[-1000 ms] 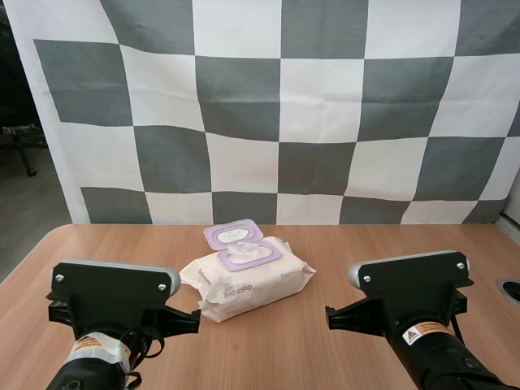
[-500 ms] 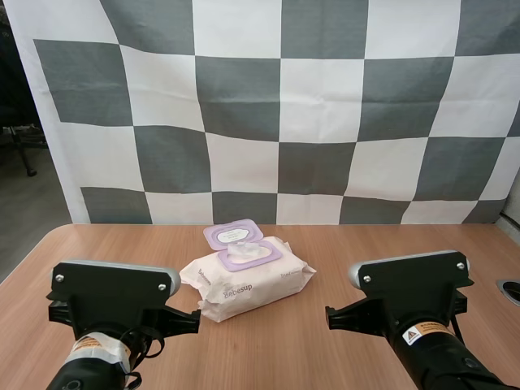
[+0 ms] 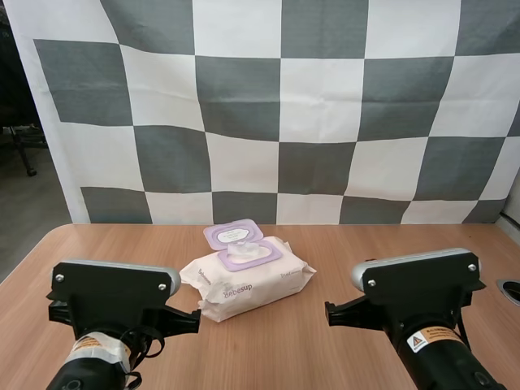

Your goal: Open the wet wipes lid

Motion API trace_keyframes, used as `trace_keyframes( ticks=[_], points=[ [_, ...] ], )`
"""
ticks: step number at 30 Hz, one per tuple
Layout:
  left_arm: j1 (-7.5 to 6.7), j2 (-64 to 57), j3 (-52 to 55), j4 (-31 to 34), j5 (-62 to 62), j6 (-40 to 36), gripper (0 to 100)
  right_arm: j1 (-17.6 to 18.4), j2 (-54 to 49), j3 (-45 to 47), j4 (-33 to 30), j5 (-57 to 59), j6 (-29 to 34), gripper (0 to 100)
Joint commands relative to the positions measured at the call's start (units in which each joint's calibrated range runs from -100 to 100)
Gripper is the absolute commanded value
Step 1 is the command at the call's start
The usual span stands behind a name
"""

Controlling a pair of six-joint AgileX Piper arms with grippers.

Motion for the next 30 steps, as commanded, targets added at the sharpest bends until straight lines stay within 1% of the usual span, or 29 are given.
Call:
trace_keyframes(
  ticks=[1,3,21,23,28,30],
  points=[
    [0.01,0.00,0.00,-0.01,-0.13,-0.03,0,0.00,-2.82,0.00,-0.03,0.09,-0.06,0],
    [0.01,0.00,0.00,-0.01,-0.13,-0.03,0,0.01,-2.82,0.00,-0.03,-1.45,-0.06,0],
    [0.01,0.00,0.00,-0.01,-0.13,-0.03,0,0.01,-2.82,0.00,-0.46,-1.27,-0.06,0],
    [0.01,0.00,0.00,-0.01,-0.13,-0.03,0,0.01,-2.82,0.00,-2.64,-1.27,-0.06,0],
    [0.01,0.00,0.00,-0.01,-0.13,-0.03,0,0.01,-2.82,0.00,-11.82,-1.27,-0.06,0],
    [0.01,0.00,0.00,-0.01,-0.13,-0.03,0,0.01,-2.82,0.00,-13.05,-1.27,-0.06,0]
  ],
)
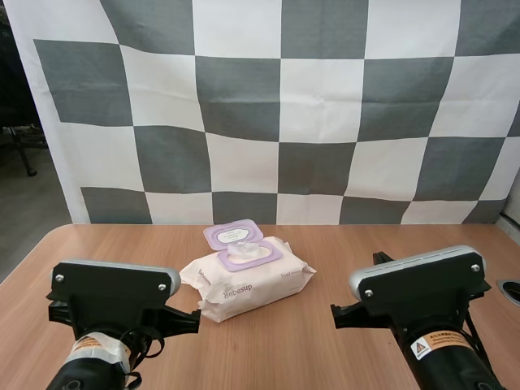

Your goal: Open the wet wipes lid

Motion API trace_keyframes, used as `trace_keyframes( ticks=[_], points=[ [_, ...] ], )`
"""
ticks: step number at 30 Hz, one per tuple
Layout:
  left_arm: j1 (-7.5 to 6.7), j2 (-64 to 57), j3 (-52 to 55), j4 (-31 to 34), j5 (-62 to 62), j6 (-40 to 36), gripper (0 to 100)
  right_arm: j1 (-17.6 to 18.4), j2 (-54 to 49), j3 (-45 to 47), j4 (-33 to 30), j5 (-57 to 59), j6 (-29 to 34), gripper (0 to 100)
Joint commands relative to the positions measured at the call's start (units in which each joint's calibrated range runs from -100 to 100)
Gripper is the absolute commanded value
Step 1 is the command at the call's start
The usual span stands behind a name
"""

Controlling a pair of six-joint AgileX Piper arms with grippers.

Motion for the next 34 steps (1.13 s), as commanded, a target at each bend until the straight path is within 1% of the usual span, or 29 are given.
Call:
trace_keyframes(
  ticks=[1,5,9,22,25,26,28,30,34],
  points=[
    [0.01,0.00,0.00,-0.01,0.04,-0.03,0,0.01,0.00,0.00,-2.49,0.01,-0.06,0],
    [0.01,0.00,0.00,-0.01,0.04,-0.03,0,0.01,0.00,0.00,-2.89,1.79,-0.06,0],
    [0.01,0.00,0.00,-0.01,0.04,-0.03,0,0.01,0.00,0.00,-2.37,10.59,-0.06,0],
    [0.01,0.00,0.00,-0.01,0.04,-0.03,0,0.01,0.00,0.00,-2.37,10.90,0.03,0],
    [0.01,0.00,0.00,-0.01,0.04,-0.03,0,-0.26,0.00,0.00,-0.50,11.06,0.13,0],
    [0.01,0.00,0.00,-0.01,0.04,-0.03,0,-0.53,0.00,0.00,0.07,11.23,0.47,0],
    [0.01,0.00,0.00,-0.01,0.04,-0.03,0,-0.77,0.00,0.00,0.21,11.84,3.22,0],
    [0.01,0.00,0.00,-0.01,0.04,-0.03,0,-0.83,0.00,0.00,0.62,15.48,5.74,0],
    [0.01,0.00,0.00,-0.01,0.04,-0.03,0,-0.83,0.00,0.00,0.39,15.47,5.73,0]
  ],
)
